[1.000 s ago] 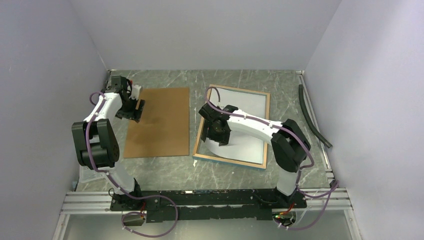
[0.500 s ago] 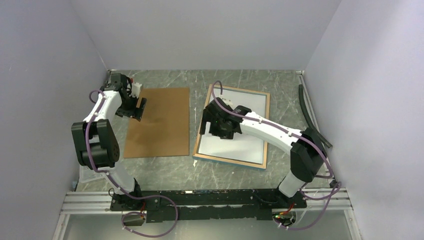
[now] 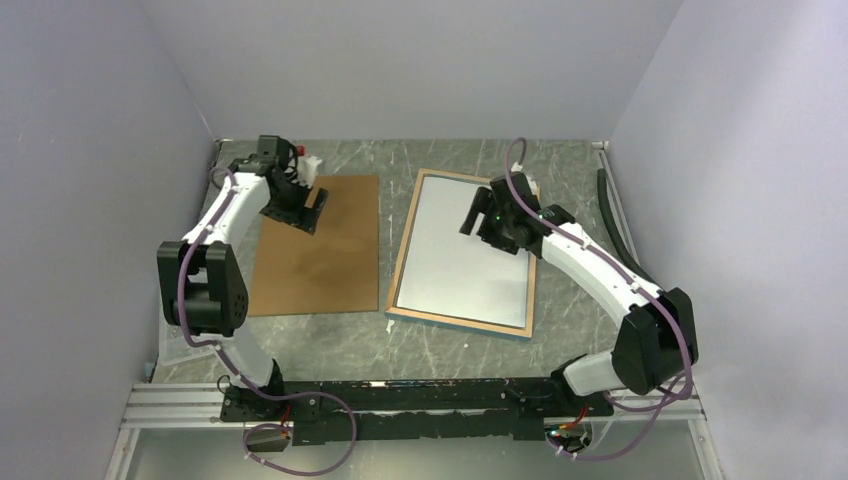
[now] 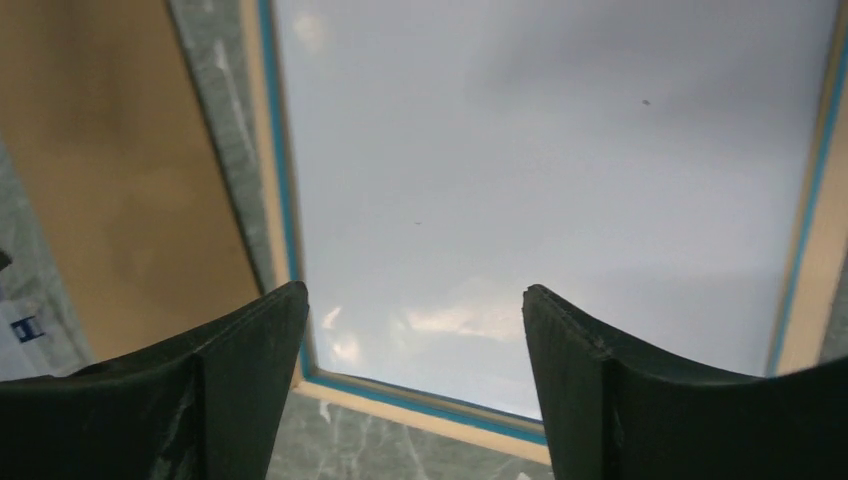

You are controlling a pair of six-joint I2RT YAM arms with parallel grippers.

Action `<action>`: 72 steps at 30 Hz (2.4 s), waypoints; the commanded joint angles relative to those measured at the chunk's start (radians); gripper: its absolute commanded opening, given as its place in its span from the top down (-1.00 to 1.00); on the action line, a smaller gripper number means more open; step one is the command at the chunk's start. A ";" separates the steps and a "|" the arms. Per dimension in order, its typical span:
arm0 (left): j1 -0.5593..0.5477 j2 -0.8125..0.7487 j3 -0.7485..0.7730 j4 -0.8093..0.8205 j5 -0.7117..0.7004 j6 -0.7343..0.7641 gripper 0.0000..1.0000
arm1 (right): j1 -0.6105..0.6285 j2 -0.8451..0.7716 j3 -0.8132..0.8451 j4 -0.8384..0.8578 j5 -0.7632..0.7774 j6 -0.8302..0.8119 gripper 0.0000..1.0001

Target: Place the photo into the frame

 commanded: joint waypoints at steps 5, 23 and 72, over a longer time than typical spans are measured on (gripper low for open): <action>-0.140 0.039 0.056 -0.053 0.102 -0.024 -0.80 | -0.056 -0.031 -0.108 0.027 -0.055 -0.023 -0.49; -0.127 0.114 0.158 -0.111 0.038 -0.033 -0.89 | -0.041 -0.029 -0.108 0.070 -0.102 -0.075 -0.66; 0.271 0.420 0.070 0.048 -0.077 -0.007 -0.07 | 0.256 1.046 0.858 0.080 -0.366 0.115 -0.95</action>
